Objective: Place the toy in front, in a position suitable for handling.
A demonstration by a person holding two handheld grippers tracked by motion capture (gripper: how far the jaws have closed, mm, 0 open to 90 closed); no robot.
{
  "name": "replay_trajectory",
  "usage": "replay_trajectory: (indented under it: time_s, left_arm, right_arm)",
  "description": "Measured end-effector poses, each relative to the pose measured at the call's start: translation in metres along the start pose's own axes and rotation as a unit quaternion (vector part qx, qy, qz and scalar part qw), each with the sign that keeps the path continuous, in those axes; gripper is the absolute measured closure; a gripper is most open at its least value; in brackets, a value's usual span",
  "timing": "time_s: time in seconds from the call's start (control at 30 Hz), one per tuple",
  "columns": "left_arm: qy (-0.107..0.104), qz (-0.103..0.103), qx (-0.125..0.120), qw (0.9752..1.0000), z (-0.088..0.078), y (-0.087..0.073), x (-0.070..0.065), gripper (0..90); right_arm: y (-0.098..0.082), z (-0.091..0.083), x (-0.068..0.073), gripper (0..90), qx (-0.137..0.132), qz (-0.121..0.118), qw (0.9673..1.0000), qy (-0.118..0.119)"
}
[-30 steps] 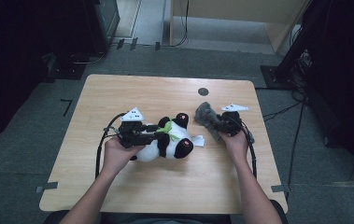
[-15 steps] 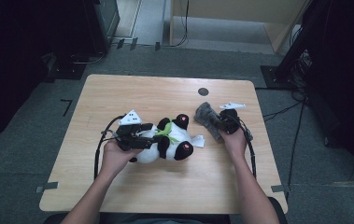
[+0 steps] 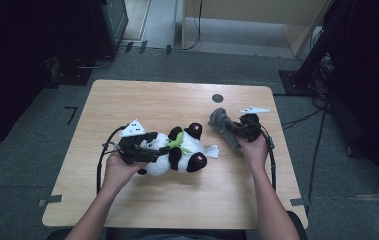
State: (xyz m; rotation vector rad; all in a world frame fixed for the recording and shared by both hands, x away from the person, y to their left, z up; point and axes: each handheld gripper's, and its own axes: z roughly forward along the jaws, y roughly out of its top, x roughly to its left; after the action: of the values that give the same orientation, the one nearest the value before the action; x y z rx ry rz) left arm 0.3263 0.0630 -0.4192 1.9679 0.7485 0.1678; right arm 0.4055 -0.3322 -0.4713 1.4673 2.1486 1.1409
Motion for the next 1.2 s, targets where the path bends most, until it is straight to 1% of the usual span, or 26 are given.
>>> replay_trajectory:
  time_s: [0.03, 0.2, 0.27, 0.3, 0.33, 0.37, 0.4, 0.43, 0.47, 0.5, 0.53, 0.57, 0.6, 0.67, 0.7, 0.77, 0.8, 0.9, 0.93, 1.0, 1.03, 1.07, 1.1, 1.13, 1.17, 1.2]
  left_arm:
    - [0.004, -0.002, -0.001, 1.0000, -0.002, -0.002, 0.001, 23.0]
    - [0.001, -0.007, -0.006, 1.0000, -0.009, -0.006, 0.003, 18.4]
    - [0.009, -0.006, -0.011, 0.9999, -0.012, -0.010, 0.002, 17.6]
    - [0.018, -0.009, -0.007, 0.9998, -0.013, -0.014, 0.001, 14.3]
    - [0.018, -0.009, -0.007, 0.9998, -0.013, -0.014, 0.001, 14.3]
    - [0.018, -0.013, -0.001, 0.9997, -0.012, -0.017, 0.001, 13.5]
    - [0.016, -0.014, 0.003, 0.9998, -0.012, -0.020, 0.001, 13.5]
    - [0.013, -0.018, 0.005, 0.9997, -0.011, -0.025, 0.001, 13.6]
    - [0.013, -0.018, 0.005, 0.9997, -0.011, -0.025, 0.001, 13.5]
    - [0.016, -0.018, 0.003, 0.9997, -0.011, -0.032, -0.001, 13.1]
    - [0.016, -0.018, 0.003, 0.9997, -0.011, -0.032, -0.001, 13.0]
    - [0.021, -0.019, -0.003, 0.9996, -0.012, -0.034, -0.002, 12.3]
    - [0.025, -0.023, -0.006, 0.9994, -0.014, -0.035, -0.002, 12.3]
    - [0.033, -0.030, -0.006, 0.9990, -0.017, -0.038, -0.001, 10.7]
    - [0.039, -0.030, -0.004, 0.9988, -0.020, -0.042, 0.000, 10.5]
    - [0.042, -0.032, -0.002, 0.9986, -0.021, -0.044, 0.001, 10.4]
    - [0.048, -0.034, -0.002, 0.9983, -0.023, -0.046, 0.001, 9.9]
    - [0.044, -0.039, -0.007, 0.9982, -0.026, -0.051, 0.001, 9.6]
    - [0.046, -0.035, -0.006, 0.9983, -0.026, -0.053, 0.000, 9.6]
    - [0.049, -0.025, 0.007, 0.9985, -0.026, -0.057, -0.001, 13.7]
    - [0.048, -0.022, 0.013, 0.9985, -0.025, -0.060, 0.000, 13.6]
    - [0.046, -0.024, 0.019, 0.9985, -0.023, -0.063, 0.001, 13.6]
    - [0.046, -0.026, 0.016, 0.9984, -0.021, -0.067, 0.003, 13.0]
    - [0.046, -0.026, 0.016, 0.9984, -0.021, -0.067, 0.003, 12.5]
    - [0.042, -0.030, 0.007, 0.9986, -0.018, -0.069, 0.005, 11.1]
    - [0.042, -0.030, 0.007, 0.9986, -0.018, -0.069, 0.005, 10.3]
  right_arm:
    - [0.002, -0.003, 0.003, 77.1, -0.002, -0.003, 1.0000, 0.004]
    - [0.005, -0.010, 0.011, 77.1, -0.001, -0.013, 0.9999, 0.008]
    - [0.006, -0.014, 0.013, 77.1, 0.003, -0.017, 0.9998, 0.009]
    - [0.008, -0.019, 0.013, 77.2, 0.004, -0.012, 0.9999, 0.010]
    - [0.008, -0.019, 0.013, 77.2, 0.004, -0.012, 0.9999, 0.010]
    - [0.011, -0.027, 0.014, 77.3, -0.004, -0.007, 0.9998, 0.016]
    - [0.011, -0.027, 0.014, 77.3, -0.004, -0.007, 0.9998, 0.016]
    - [0.012, -0.031, 0.015, 77.2, -0.009, -0.010, 0.9997, 0.019]
    - [0.012, -0.031, 0.015, 77.2, -0.009, -0.010, 0.9997, 0.019]
    - [0.014, -0.034, 0.018, 77.1, -0.009, -0.009, 0.9997, 0.022]
    - [0.014, -0.034, 0.018, 77.1, -0.009, -0.009, 0.9997, 0.022]
    - [0.016, -0.035, 0.022, 77.0, -0.007, -0.015, 0.9995, 0.028]
    - [0.016, -0.035, 0.022, 77.0, -0.007, -0.015, 0.9995, 0.028]
    - [0.019, -0.037, 0.028, 77.0, -0.005, -0.021, 0.9992, 0.032]
    - [0.021, -0.039, 0.033, 76.9, -0.006, -0.029, 0.9989, 0.036]
    - [0.022, -0.039, 0.036, 76.9, -0.005, -0.032, 0.9988, 0.037]
    - [0.024, -0.041, 0.039, 76.9, -0.004, -0.036, 0.9986, 0.037]
    - [0.030, -0.046, 0.047, 76.9, -0.007, -0.043, 0.9980, 0.045]
    - [0.030, -0.046, 0.047, 76.9, -0.007, -0.043, 0.9980, 0.045]
    - [0.033, -0.051, 0.051, 76.8, -0.011, -0.045, 0.9977, 0.051]
    - [0.036, -0.054, 0.056, 76.7, -0.018, -0.048, 0.9973, 0.053]
    - [0.036, -0.054, 0.056, 76.7, -0.018, -0.048, 0.9973, 0.053]
    - [0.039, -0.059, 0.060, 76.7, -0.022, -0.052, 0.9967, 0.059]
    - [0.039, -0.059, 0.060, 76.7, -0.022, -0.052, 0.9967, 0.059]
    - [0.044, -0.064, 0.066, 76.7, -0.031, -0.060, 0.9957, 0.063]
    - [0.044, -0.064, 0.066, 76.7, -0.031, -0.060, 0.9957, 0.063]
